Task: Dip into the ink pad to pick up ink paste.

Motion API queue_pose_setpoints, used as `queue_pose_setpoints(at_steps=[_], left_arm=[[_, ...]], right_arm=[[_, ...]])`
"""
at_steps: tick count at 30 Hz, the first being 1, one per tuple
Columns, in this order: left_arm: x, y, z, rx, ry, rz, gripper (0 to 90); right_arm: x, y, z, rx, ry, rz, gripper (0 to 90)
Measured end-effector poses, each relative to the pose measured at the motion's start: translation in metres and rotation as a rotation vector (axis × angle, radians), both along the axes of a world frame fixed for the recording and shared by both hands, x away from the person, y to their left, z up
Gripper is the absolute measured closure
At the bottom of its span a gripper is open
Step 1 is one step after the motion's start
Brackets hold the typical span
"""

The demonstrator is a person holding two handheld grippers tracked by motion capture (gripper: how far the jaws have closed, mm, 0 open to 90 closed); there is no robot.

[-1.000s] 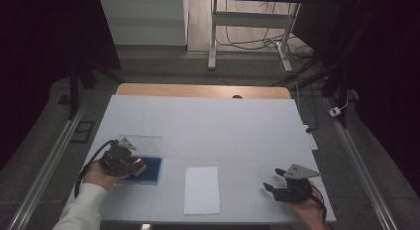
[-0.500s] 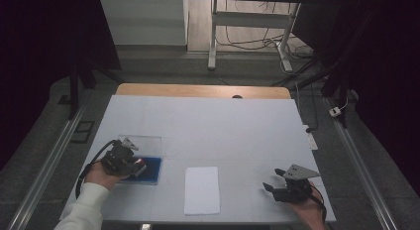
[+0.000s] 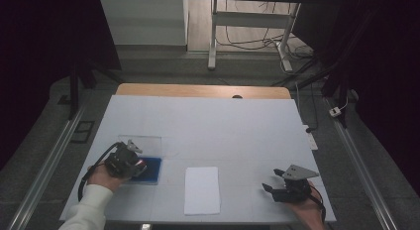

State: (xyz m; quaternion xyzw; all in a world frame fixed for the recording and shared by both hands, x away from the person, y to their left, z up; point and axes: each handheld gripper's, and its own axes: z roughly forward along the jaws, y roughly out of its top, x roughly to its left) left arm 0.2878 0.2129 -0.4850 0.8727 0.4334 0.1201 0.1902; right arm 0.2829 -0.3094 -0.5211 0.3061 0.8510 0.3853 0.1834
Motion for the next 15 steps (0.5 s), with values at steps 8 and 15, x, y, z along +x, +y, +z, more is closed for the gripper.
queue_pose_setpoints(at_steps=[8,15], left_arm=[[-0.0019,0.0007,-0.0015,-0.006,-0.017,-0.002,71.1],[-0.003,0.0003,-0.0021,-0.004,-0.024,0.0,71.2]], right_arm=[[0.0002,-0.0007,0.0001,-0.006,0.003,0.002,28.7],[0.0005,0.0003,-0.0004,-0.014,0.01,0.009,28.7]])
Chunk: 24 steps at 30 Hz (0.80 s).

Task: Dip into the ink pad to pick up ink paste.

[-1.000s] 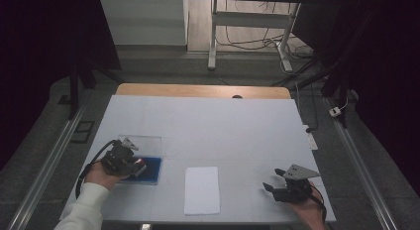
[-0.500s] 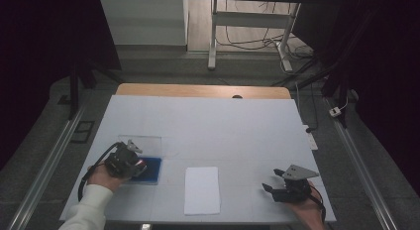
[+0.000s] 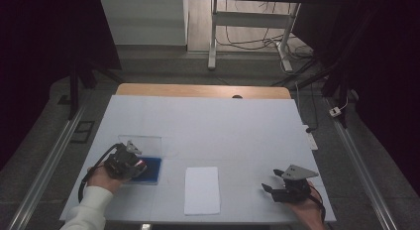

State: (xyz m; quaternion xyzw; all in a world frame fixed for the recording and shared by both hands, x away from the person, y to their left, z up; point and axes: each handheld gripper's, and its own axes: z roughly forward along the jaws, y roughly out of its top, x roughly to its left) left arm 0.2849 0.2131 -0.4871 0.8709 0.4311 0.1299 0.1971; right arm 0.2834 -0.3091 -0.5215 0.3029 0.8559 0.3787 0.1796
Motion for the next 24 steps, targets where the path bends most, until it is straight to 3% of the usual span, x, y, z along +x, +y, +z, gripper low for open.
queue_pose_setpoints(at_steps=[9,13,17,24], left_arm=[[0.0,0.0,0.0,-0.001,-0.003,-0.001,71.1],[-0.001,0.003,-0.002,-0.021,-0.011,-0.003,71.1],[0.0,0.004,0.0,-0.01,-0.025,-0.037,70.7],[-0.007,0.011,0.016,-0.131,-0.096,-0.048,70.2]], right_arm=[[0.0,0.001,0.0,-0.001,0.0,0.003,28.7],[0.0,0.001,0.0,-0.006,0.002,0.005,28.7],[0.0,0.001,-0.001,-0.001,0.003,0.002,28.7],[0.0,0.003,0.0,-0.004,0.001,0.008,28.7]])
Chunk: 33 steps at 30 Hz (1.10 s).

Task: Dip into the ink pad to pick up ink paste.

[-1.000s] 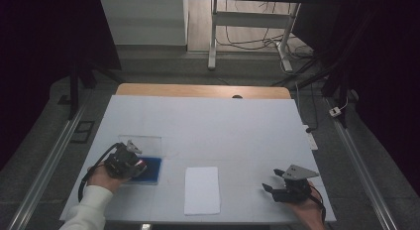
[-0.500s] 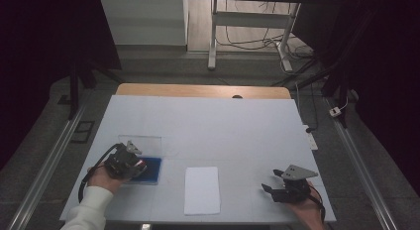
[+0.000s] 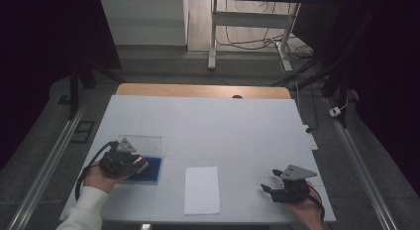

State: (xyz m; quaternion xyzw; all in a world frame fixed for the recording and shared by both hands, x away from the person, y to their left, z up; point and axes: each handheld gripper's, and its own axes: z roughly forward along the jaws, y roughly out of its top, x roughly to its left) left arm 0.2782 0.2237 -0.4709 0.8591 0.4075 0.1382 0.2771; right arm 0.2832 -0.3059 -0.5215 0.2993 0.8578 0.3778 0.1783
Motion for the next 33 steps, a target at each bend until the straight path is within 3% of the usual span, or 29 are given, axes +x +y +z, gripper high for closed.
queue_pose_setpoints(at_steps=[9,33], left_arm=[[-0.008,-0.002,0.013,-0.061,-0.022,-0.012,70.0],[-0.006,-0.024,0.018,-0.122,-0.012,-0.074,70.0]], right_arm=[[-0.002,-0.003,0.002,0.009,-0.011,-0.01,28.7],[-0.002,-0.004,0.002,0.005,-0.014,-0.008,28.6]])
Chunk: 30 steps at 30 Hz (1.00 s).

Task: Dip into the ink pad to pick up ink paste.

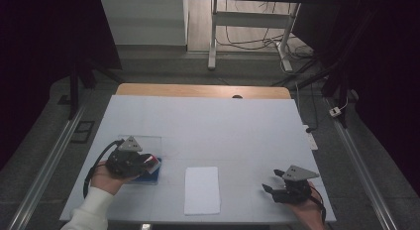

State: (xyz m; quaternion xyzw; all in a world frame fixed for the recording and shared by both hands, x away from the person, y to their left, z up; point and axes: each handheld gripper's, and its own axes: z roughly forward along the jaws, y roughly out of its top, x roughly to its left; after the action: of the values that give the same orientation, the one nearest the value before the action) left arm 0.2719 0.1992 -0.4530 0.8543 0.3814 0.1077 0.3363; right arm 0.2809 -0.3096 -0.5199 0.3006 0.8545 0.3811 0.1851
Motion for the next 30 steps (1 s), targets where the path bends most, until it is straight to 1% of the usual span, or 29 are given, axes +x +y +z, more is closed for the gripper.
queue_pose_setpoints(at_steps=[2,6,9,14,15,16,19,23,28,30], left_arm=[[0.0,-0.005,0.0,0.009,-0.001,-0.011,70.0],[0.001,-0.016,0.0,0.008,-0.001,-0.036,70.0],[0.002,-0.023,0.002,-0.001,-0.003,-0.049,70.0],[0.003,-0.035,0.002,-0.002,0.0,-0.075,69.9],[0.004,-0.038,0.001,-0.006,0.002,-0.079,69.9],[0.004,-0.041,0.001,-0.002,0.005,-0.091,70.0],[0.005,-0.048,0.001,-0.002,0.006,-0.109,69.9],[0.006,-0.057,0.002,0.002,0.005,-0.129,69.9],[0.007,-0.067,0.002,-0.006,0.006,-0.15,69.9],[0.006,-0.071,0.002,-0.009,0.005,-0.159,69.9]], right_arm=[[0.0,0.0,0.0,0.0,0.0,0.0,28.6],[0.0,0.0,0.0,0.002,-0.001,0.0,28.7],[0.0,0.0,0.0,0.0,-0.001,-0.003,28.7],[-0.001,-0.001,-0.001,-0.001,0.001,-0.006,28.8],[-0.001,-0.001,-0.001,0.004,-0.001,-0.006,28.8],[-0.001,-0.001,0.0,-0.002,0.0,-0.004,28.8],[0.0,-0.002,0.0,0.006,-0.001,-0.005,28.8],[0.0,-0.002,0.0,0.005,0.0,-0.004,28.8],[0.0,-0.002,0.0,0.0,0.001,-0.004,28.8],[-0.001,-0.002,-0.001,0.006,0.002,-0.008,28.8]])
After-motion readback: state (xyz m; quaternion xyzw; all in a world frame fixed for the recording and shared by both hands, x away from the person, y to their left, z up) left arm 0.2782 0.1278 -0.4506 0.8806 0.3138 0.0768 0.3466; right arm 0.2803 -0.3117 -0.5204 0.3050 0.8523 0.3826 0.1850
